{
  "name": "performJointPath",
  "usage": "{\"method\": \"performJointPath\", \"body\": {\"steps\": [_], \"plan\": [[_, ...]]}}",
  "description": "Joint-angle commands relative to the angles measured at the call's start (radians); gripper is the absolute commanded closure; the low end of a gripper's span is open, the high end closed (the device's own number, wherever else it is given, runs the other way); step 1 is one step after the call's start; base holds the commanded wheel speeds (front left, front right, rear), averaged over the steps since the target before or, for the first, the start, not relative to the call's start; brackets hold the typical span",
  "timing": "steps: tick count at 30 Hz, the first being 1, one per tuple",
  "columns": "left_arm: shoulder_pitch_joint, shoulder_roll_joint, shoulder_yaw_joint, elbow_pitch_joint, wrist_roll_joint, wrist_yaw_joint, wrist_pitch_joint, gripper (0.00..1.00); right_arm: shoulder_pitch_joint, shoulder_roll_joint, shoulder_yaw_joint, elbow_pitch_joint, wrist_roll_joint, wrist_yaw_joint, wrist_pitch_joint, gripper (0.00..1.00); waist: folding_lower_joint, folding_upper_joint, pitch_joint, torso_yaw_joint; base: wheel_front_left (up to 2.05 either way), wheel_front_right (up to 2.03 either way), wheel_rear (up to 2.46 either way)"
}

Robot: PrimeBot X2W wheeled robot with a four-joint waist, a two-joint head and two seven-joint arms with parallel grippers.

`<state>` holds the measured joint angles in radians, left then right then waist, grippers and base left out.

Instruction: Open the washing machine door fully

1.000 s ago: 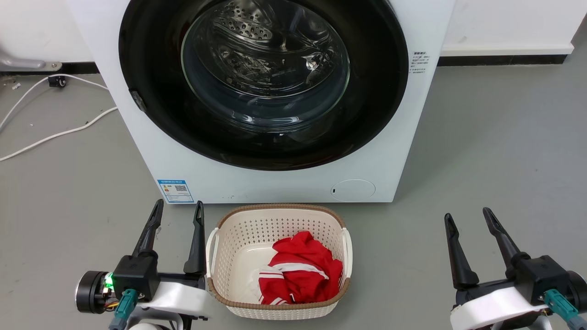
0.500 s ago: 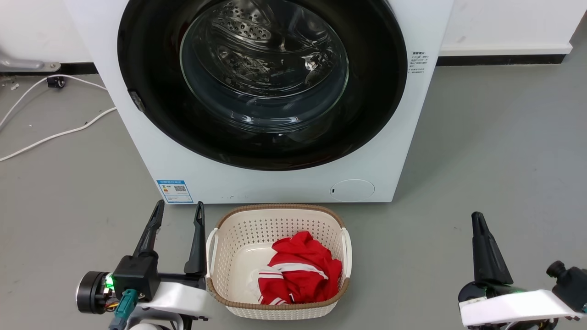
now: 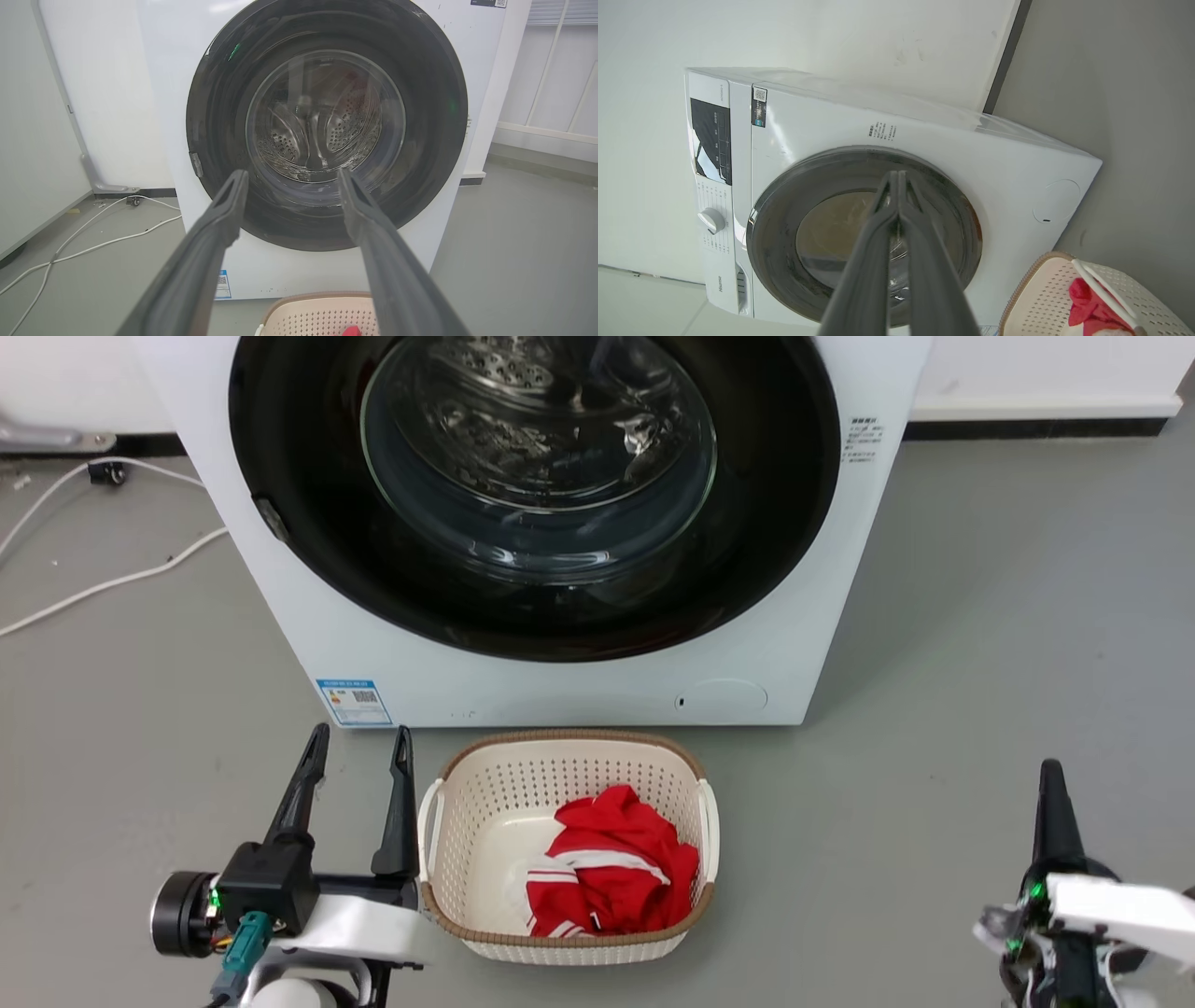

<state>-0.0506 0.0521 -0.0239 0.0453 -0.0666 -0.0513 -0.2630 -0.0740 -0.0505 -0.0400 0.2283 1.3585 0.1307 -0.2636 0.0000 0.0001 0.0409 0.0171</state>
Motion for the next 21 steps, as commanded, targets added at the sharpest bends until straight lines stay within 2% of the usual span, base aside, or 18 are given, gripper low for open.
{"method": "performJointPath", "body": {"steps": [1, 4, 13, 21], "plan": [[-0.018, -0.001, 0.001, -0.006, -0.005, 0.004, -0.003, 0.0, -0.034, 0.0, -0.006, 0.012, 0.019, 0.0, -0.001, 1.0, 0.0, -0.0001, 0.023, 0.0, 0.0, 0.0, 0.0], [-0.035, -0.001, 0.004, -0.019, -0.008, 0.005, -0.002, 0.0, -0.116, -0.004, -0.033, 0.048, 0.095, 0.0, 0.011, 1.0, 0.0, -0.0001, 0.059, -0.003, 0.0, 0.0, 0.0], [-0.105, -0.002, 0.017, -0.043, -0.01, -0.003, -0.002, 0.0, -0.475, -0.132, -0.092, 0.225, 0.18, 0.0, 0.148, 1.0, 0.0, -0.0001, 0.158, 0.003, 0.0, 0.0, 0.0], [-0.165, -0.002, 0.037, -0.069, -0.006, -0.011, -0.003, 0.0, -0.818, -0.229, -0.008, 0.391, 0.169, 0.0, 0.362, 1.0, 0.0, -0.0001, 0.246, 0.01, 0.0, 0.0, 0.0]]}}
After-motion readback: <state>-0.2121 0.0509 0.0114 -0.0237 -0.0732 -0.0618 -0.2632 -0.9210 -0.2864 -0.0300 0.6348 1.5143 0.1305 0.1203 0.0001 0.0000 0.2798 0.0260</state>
